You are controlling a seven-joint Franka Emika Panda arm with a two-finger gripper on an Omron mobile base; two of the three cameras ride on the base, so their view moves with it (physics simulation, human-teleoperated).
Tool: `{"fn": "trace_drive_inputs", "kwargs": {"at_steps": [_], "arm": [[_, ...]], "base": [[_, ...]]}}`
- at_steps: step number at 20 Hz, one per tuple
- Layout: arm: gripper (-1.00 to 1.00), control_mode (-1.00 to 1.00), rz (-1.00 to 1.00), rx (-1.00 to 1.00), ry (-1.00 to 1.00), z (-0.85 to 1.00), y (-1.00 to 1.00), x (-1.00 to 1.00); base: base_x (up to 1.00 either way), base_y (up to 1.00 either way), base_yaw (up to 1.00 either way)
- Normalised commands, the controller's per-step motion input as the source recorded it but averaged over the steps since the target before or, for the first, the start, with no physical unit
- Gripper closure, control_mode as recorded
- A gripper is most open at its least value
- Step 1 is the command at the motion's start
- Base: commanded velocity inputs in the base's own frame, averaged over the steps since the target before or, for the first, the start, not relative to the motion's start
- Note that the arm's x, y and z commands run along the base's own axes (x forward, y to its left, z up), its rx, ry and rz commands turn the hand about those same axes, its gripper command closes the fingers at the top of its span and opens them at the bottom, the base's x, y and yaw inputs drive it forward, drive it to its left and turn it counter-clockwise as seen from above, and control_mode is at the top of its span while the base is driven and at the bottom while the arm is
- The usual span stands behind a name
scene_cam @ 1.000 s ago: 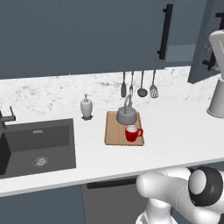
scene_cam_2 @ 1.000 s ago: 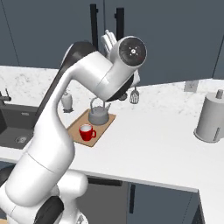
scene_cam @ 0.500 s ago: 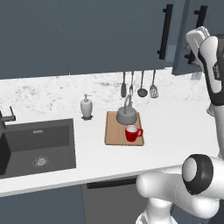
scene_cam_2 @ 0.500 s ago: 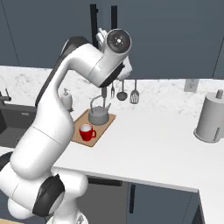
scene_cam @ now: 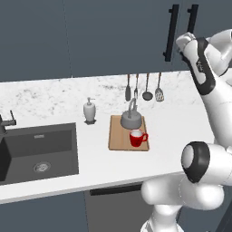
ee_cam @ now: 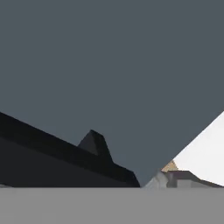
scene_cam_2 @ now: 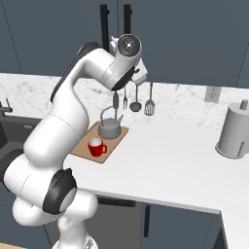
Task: Pick the kettle from the counter and place it on the tray. Then pick the mug from the cabinet and place it on the tray. Then close the cabinet doors.
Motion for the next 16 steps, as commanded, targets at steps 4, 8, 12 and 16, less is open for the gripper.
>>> {"fn": "trace_drive_inputs", "kwargs": {"at_steps": [4,8,12,16], "arm": [[-1.00,-1.00,0.00,-0.04,0.00,-0.20,-0.02,0.76],[-1.00,-1.00,0.00,-0.02,0.00,-0.14,-0.01,0.64],[-1.00,-1.00,-0.01,-0.10,0.00,-0.29,0.00,0.35],[-1.00,-1.00,-0.02,0.00,0.01,-0.01,-0.01,0.04]], "base": [[0.00,0.00,0.00],[0.00,0.00,0.00],[0.00,0.00,0.00],[0.00,0.00,0.00]]}}
